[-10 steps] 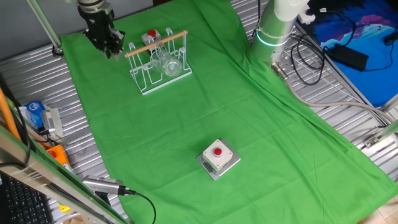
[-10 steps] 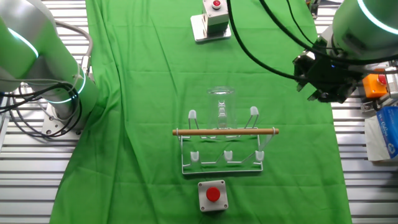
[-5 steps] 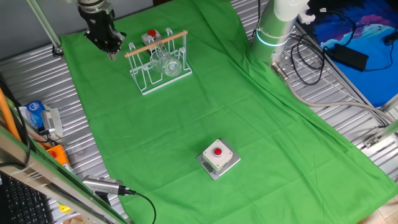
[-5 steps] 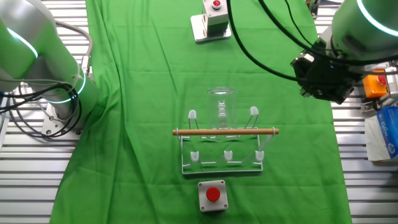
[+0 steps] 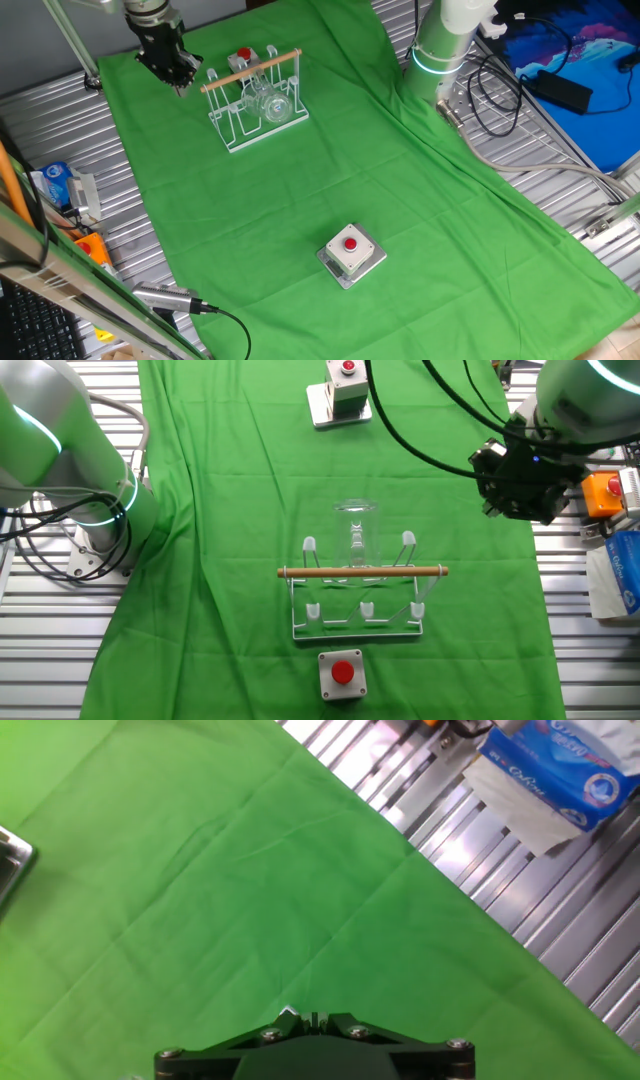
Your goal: Put the cup on the cup rack
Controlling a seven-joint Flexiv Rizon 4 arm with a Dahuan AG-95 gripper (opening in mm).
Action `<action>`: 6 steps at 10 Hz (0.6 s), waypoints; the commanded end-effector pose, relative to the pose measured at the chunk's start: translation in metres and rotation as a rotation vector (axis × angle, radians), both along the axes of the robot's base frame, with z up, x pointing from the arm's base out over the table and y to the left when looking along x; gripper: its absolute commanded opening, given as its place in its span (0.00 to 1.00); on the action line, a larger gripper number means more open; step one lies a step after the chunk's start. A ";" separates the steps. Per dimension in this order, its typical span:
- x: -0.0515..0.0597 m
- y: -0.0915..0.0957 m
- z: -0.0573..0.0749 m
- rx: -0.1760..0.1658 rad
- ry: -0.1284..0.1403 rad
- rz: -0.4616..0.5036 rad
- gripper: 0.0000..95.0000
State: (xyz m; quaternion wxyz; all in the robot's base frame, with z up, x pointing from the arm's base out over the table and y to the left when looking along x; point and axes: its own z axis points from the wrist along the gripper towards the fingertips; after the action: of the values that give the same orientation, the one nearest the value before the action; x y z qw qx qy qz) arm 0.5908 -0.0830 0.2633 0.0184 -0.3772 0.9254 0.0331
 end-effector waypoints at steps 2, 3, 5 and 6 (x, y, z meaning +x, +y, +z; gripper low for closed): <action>0.000 0.001 0.000 0.029 -0.004 0.058 0.00; 0.000 0.001 0.000 0.045 -0.007 0.071 0.00; 0.000 0.001 0.000 0.068 -0.008 0.081 0.00; 0.000 0.001 0.000 0.070 -0.006 0.076 0.00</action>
State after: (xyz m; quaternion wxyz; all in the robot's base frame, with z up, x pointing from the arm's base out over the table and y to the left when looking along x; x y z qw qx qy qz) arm 0.5903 -0.0827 0.2634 0.0359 -0.4149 0.9066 0.0684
